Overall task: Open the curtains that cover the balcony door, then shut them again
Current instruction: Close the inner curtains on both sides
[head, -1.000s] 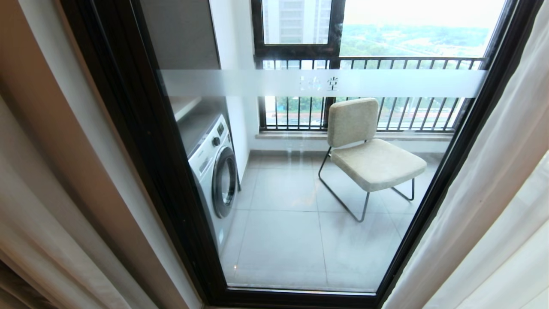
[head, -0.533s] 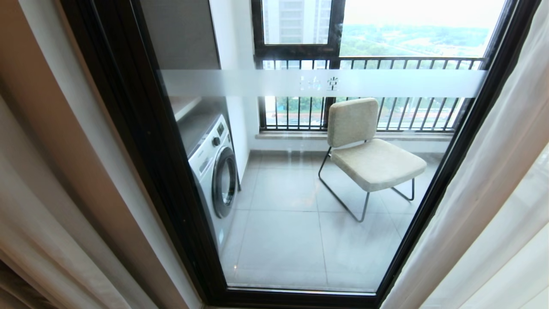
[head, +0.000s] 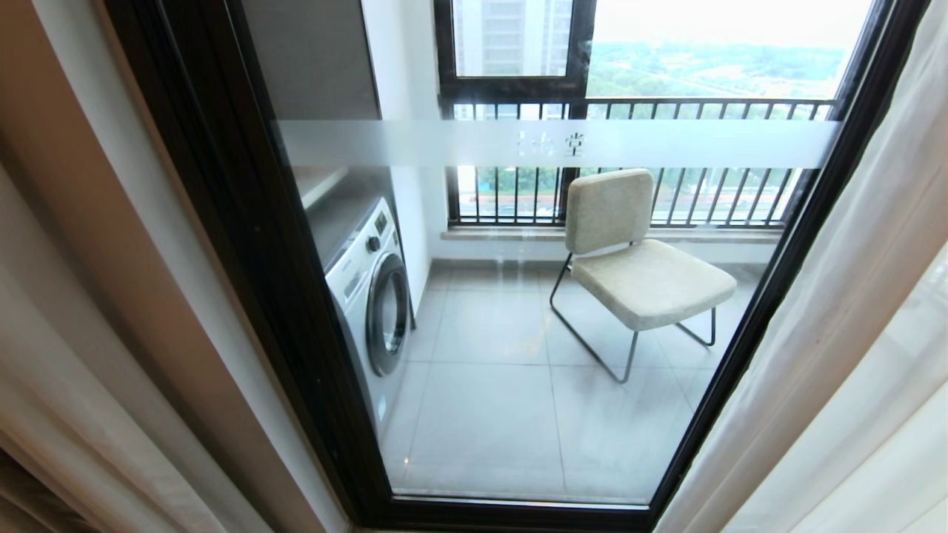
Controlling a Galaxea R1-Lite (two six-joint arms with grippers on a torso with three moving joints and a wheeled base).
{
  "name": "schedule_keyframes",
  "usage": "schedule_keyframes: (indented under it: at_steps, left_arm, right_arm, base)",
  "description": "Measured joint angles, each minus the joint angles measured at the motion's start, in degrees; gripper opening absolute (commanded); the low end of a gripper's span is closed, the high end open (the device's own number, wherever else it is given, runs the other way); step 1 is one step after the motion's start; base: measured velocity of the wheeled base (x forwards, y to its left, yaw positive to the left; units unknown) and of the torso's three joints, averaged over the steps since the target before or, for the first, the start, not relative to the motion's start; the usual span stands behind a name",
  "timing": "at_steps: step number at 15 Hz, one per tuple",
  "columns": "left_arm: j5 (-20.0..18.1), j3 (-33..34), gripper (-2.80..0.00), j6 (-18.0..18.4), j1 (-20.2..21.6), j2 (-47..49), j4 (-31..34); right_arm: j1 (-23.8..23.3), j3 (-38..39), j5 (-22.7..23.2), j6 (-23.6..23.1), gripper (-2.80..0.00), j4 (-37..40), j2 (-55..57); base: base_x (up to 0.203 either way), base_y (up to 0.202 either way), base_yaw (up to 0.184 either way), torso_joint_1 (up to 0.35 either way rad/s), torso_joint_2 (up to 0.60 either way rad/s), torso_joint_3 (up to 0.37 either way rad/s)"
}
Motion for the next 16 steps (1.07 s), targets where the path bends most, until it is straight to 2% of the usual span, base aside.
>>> schedule_keyframes:
  at_steps: [16]
  left_arm:
    - [0.0,0.0,-2.80,0.0,0.0,0.0,0.0]
  right_arm:
    - [0.0,0.0,0.0,0.0,-2.80,0.0,0.0]
  base:
    - [0.000,0.000,0.000,0.000,0.00,0.000]
